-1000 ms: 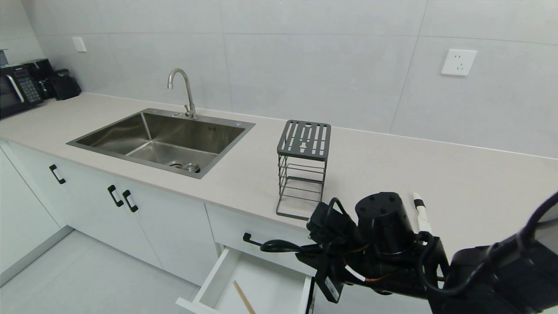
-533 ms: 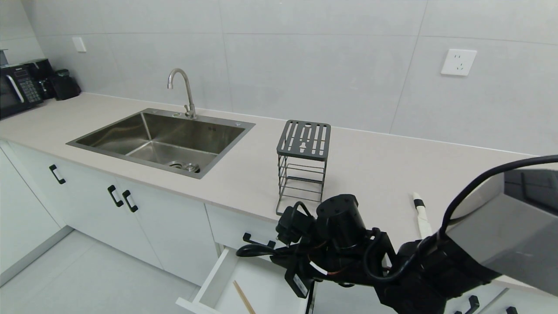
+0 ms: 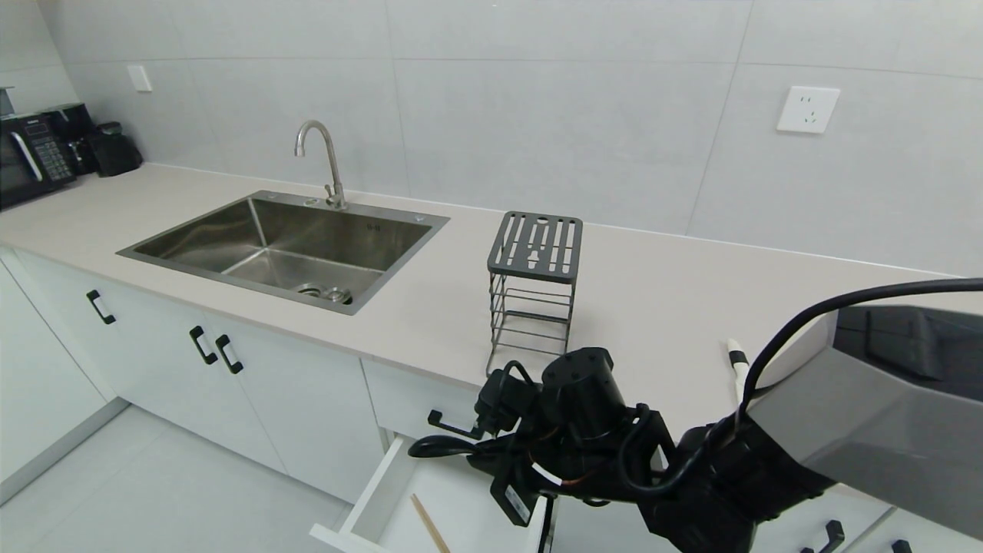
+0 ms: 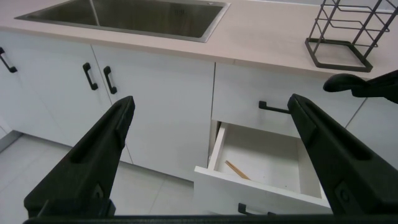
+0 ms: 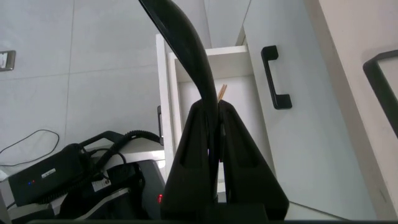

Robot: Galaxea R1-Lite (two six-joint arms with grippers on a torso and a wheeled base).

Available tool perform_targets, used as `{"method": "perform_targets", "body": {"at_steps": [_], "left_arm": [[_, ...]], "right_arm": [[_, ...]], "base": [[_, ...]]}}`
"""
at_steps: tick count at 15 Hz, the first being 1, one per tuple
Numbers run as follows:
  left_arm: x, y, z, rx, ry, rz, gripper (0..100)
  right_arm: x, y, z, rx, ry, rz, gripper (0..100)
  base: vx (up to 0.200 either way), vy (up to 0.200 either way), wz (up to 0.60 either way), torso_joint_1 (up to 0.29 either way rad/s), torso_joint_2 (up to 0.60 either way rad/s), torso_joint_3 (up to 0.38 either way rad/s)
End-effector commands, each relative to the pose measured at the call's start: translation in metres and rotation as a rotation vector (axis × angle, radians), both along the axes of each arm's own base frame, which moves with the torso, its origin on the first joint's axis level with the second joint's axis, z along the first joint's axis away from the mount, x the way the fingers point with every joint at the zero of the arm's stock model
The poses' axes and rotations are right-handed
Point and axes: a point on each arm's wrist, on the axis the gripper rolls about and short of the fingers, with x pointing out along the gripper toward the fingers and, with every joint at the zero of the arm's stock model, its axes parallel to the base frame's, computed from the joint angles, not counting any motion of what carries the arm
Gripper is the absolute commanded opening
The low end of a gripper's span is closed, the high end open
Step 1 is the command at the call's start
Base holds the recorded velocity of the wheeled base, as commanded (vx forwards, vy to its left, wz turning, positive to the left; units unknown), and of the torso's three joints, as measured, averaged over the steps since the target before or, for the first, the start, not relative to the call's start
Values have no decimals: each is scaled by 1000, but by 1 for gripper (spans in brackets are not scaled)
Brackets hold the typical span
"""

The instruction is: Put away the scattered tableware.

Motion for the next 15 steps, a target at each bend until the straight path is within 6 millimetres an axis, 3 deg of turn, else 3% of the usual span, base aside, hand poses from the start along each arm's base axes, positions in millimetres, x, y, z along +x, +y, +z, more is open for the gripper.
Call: {"method": "perform_targets", "body": {"at_steps": [1, 8, 15], "left_arm": [[0, 0, 0, 0, 1, 0, 100], [0, 0, 0, 0, 1, 0, 100], [0, 0, 0, 0, 1, 0, 100]], "right_arm": [[0, 0, 0, 0, 0, 2, 0], [-1, 1, -1, 7, -3, 5, 0], [0, 2, -2, 6, -5, 5, 0]], "base": [[0, 0, 0, 0, 0, 0], [0, 0, 0, -16, 32, 15], [0, 0, 0, -249, 494, 244]]}}
